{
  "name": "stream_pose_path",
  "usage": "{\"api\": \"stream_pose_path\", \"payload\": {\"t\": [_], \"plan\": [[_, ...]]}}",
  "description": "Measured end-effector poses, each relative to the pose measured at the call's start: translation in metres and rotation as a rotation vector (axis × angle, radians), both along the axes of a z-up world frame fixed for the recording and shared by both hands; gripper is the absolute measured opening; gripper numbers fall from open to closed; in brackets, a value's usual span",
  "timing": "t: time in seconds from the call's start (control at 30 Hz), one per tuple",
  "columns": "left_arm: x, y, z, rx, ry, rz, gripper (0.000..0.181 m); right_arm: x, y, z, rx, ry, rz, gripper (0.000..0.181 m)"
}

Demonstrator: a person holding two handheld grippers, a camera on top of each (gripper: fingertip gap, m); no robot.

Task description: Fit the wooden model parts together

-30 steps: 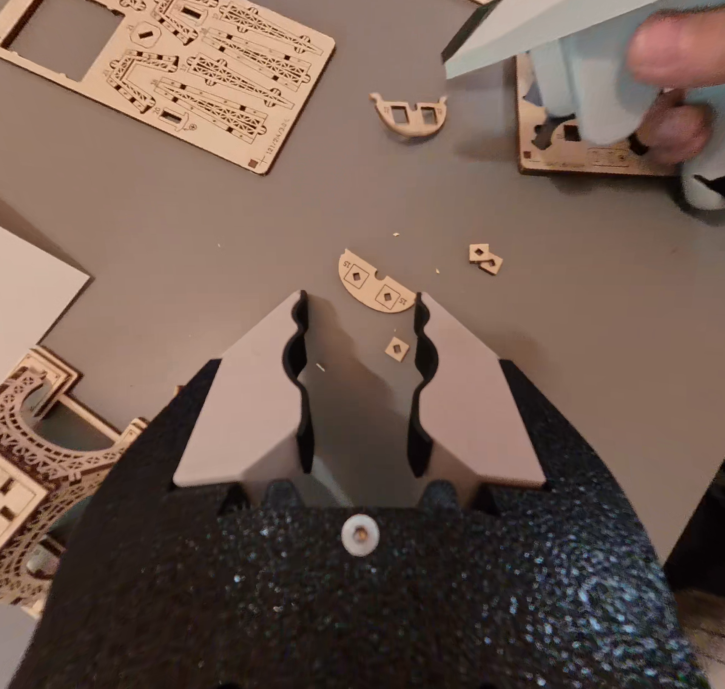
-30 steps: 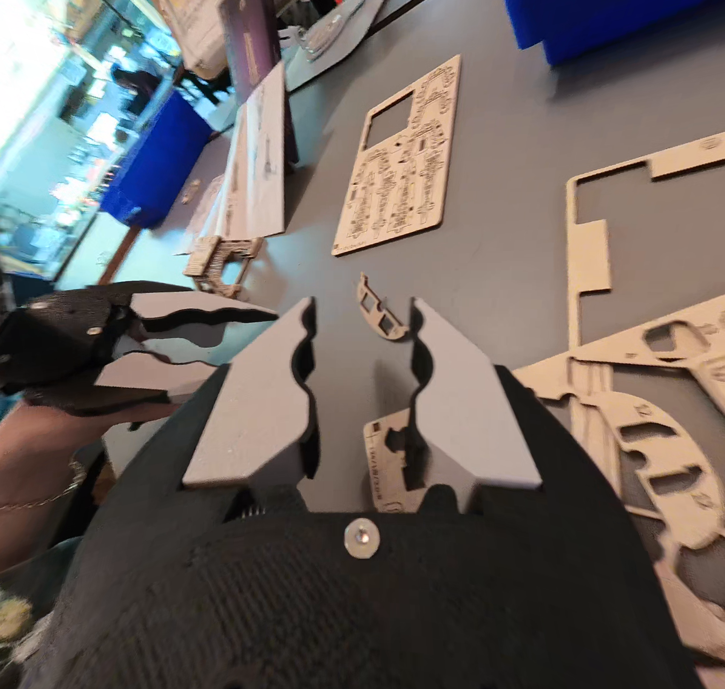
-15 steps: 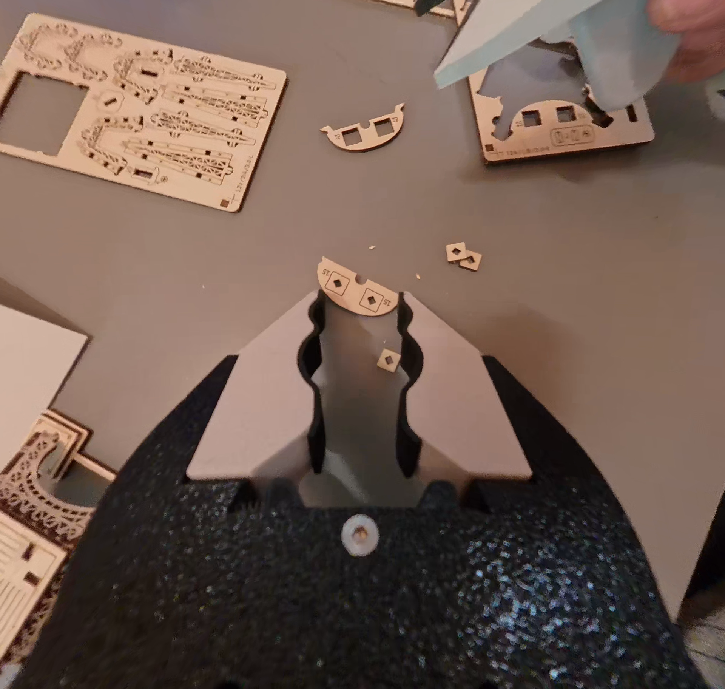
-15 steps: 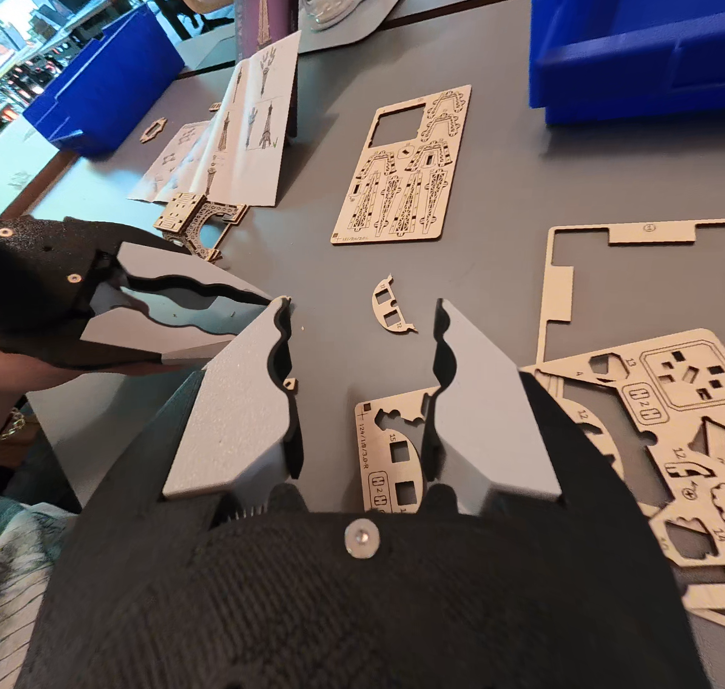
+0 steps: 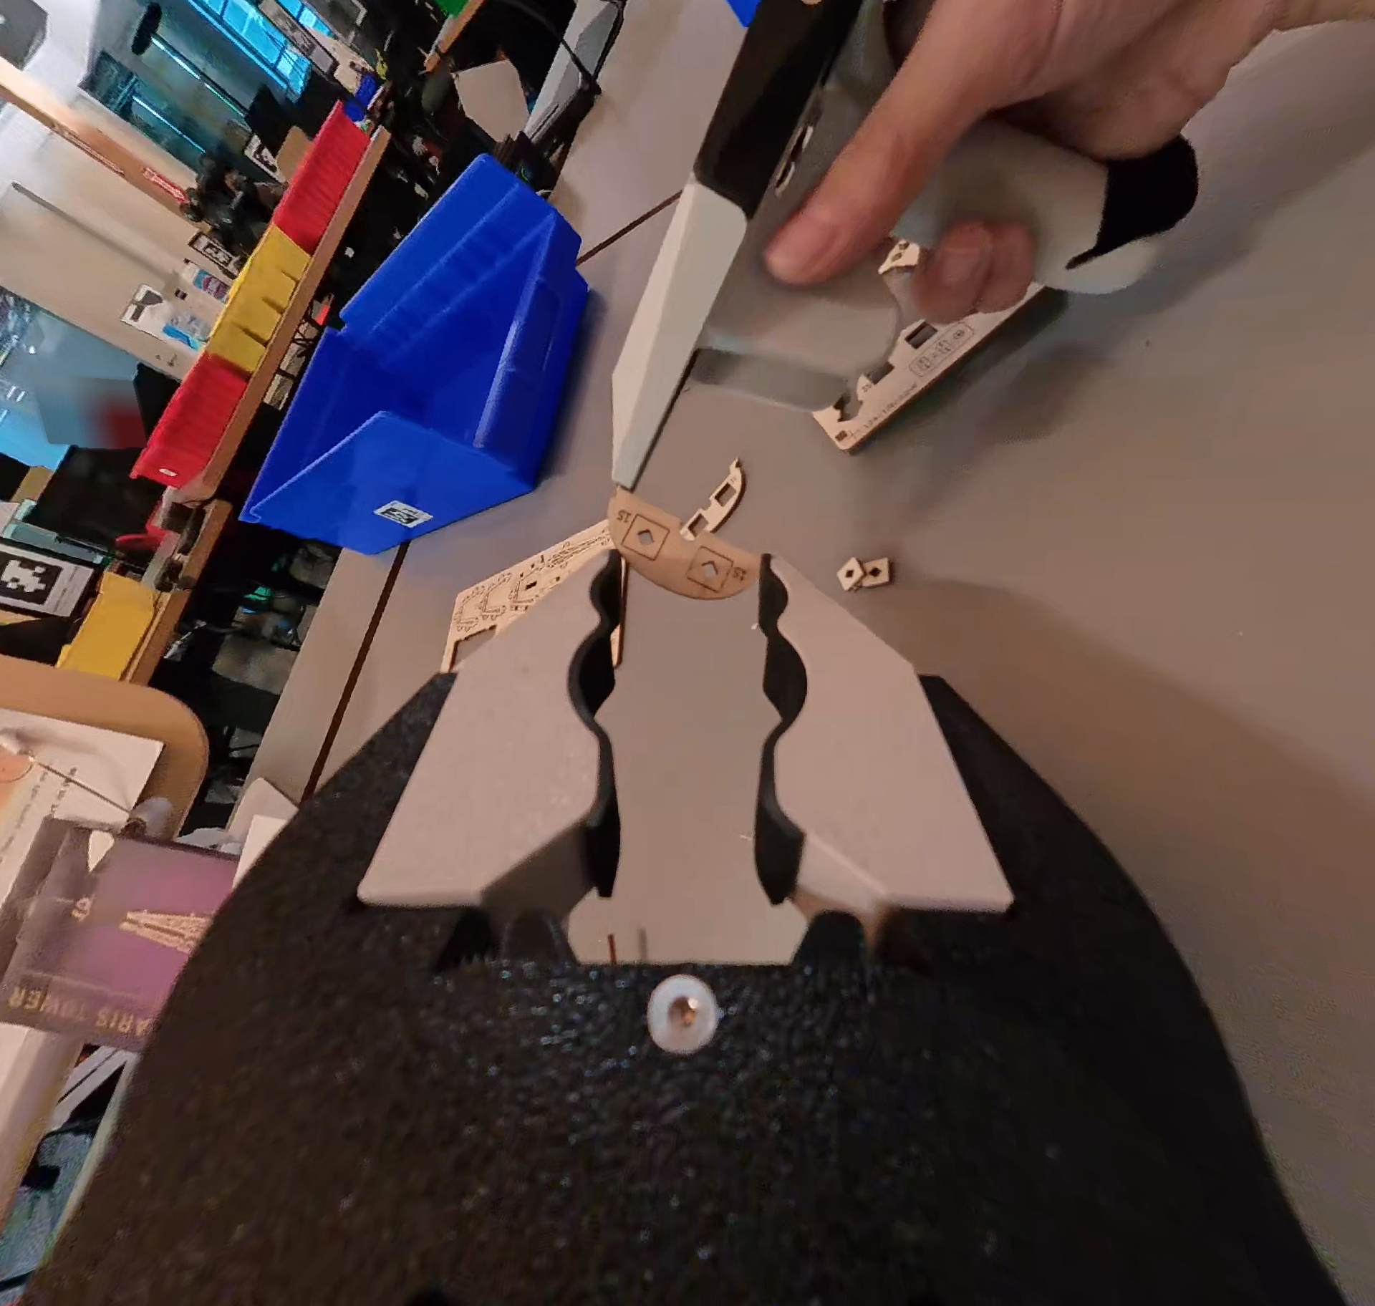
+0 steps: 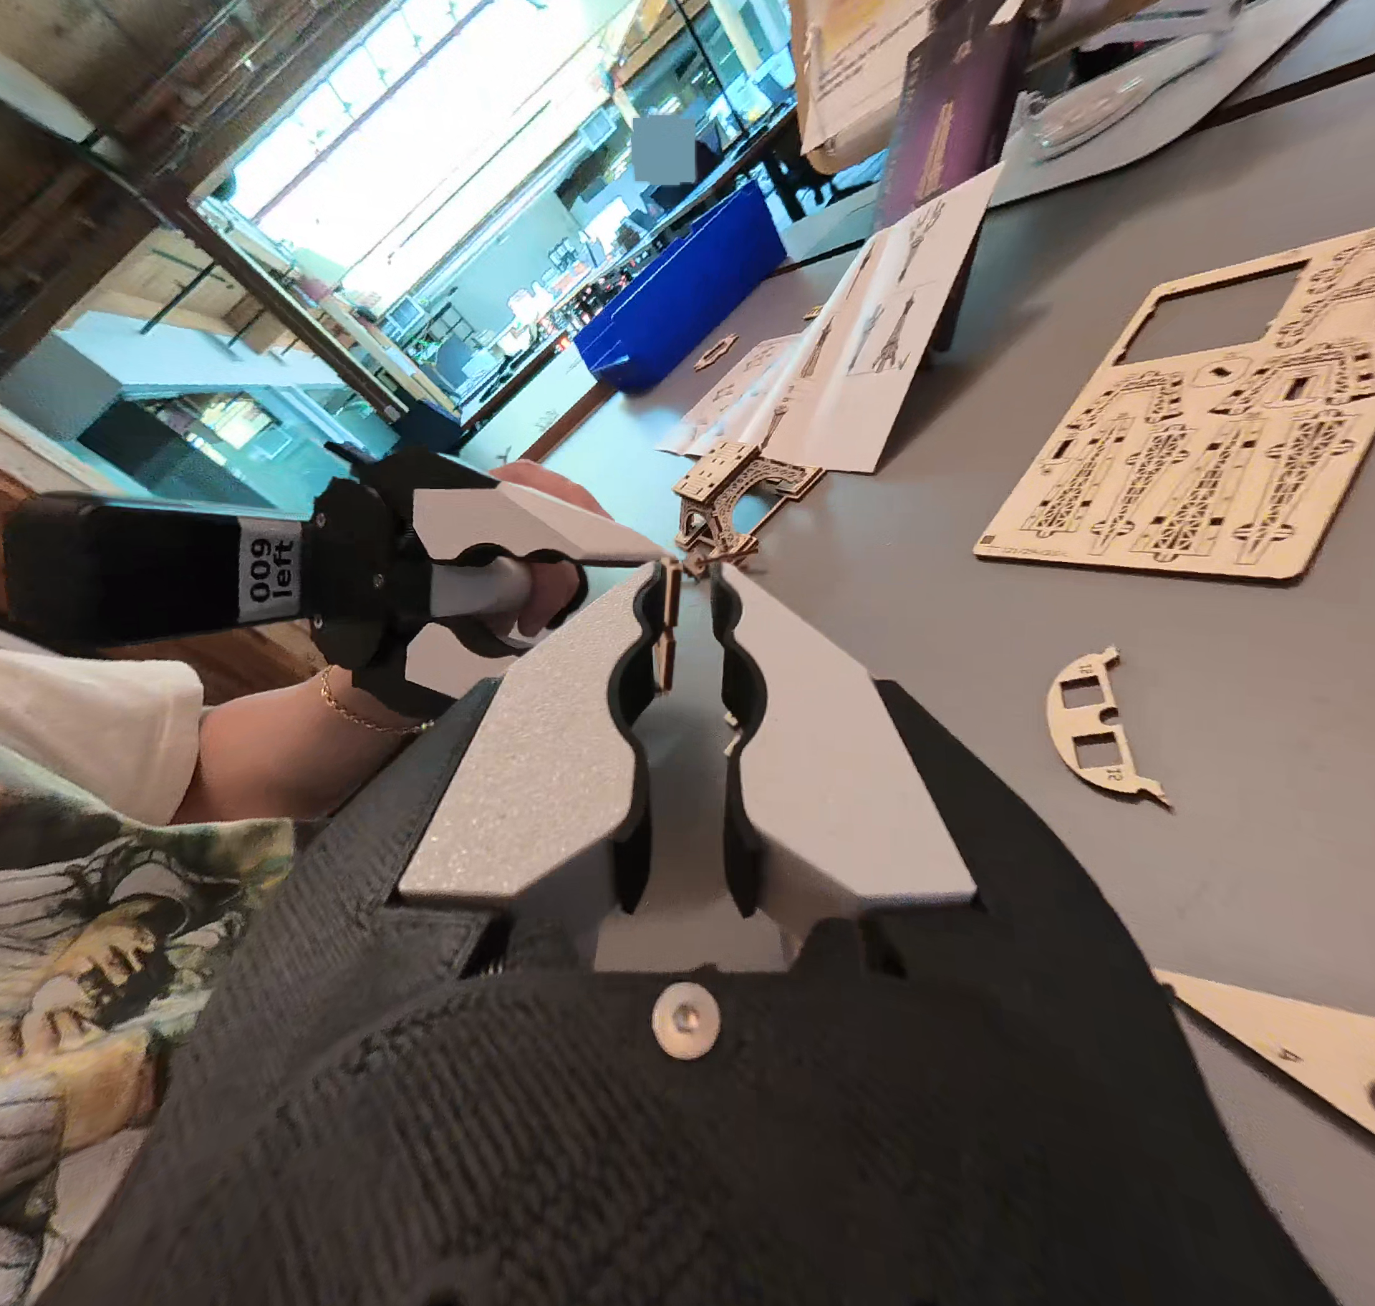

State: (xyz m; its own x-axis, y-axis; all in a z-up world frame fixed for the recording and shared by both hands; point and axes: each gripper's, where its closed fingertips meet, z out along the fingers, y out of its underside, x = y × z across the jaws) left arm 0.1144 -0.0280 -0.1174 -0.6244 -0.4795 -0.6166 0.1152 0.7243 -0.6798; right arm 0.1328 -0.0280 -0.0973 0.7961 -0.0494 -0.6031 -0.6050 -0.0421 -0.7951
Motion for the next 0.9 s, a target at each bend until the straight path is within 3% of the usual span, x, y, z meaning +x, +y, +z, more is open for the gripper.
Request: {"api": "stream_pose_path", "payload": {"t": [0.2, 0.27, 0.3, 0.4, 0.6, 0.73, 0.9], "plan": [[-0.003, -0.001, -0.002, -0.043, 0.016, -0.003, 0.034, -0.012, 0.007, -0.002, -0.009, -0.065, 0.061, 0.001], [-0.003, 0.001, -0.001, -0.062, 0.01, 0.001, 0.019, -0.014, 0.008, -0.003, -0.013, -0.1, 0.076, 0.0], [-0.004, 0.001, -0.001, -0.082, 0.032, -0.008, 0.02, -0.015, 0.009, -0.005, -0.021, -0.114, 0.081, 0.0], [-0.002, 0.003, -0.001, -0.283, 0.194, 0.031, 0.033, -0.007, 0.009, -0.006, 0.009, -0.044, 0.052, 0.0], [-0.007, -0.006, 0.008, -0.785, 0.613, 0.007, 0.025, -0.016, 0.012, -0.001, 0.104, -0.025, 0.125, 0.0], [-0.003, 0.0, 0.007, -0.893, 0.654, 0.046, 0.006, -0.02, 0.014, 0.0, 0.115, -0.016, 0.15, 0.0], [-0.003, 0.003, 0.001, -0.892, 0.661, 0.078, 0.006, -0.02, 0.016, -0.006, 0.071, -0.008, 0.146, 0.0]]}}
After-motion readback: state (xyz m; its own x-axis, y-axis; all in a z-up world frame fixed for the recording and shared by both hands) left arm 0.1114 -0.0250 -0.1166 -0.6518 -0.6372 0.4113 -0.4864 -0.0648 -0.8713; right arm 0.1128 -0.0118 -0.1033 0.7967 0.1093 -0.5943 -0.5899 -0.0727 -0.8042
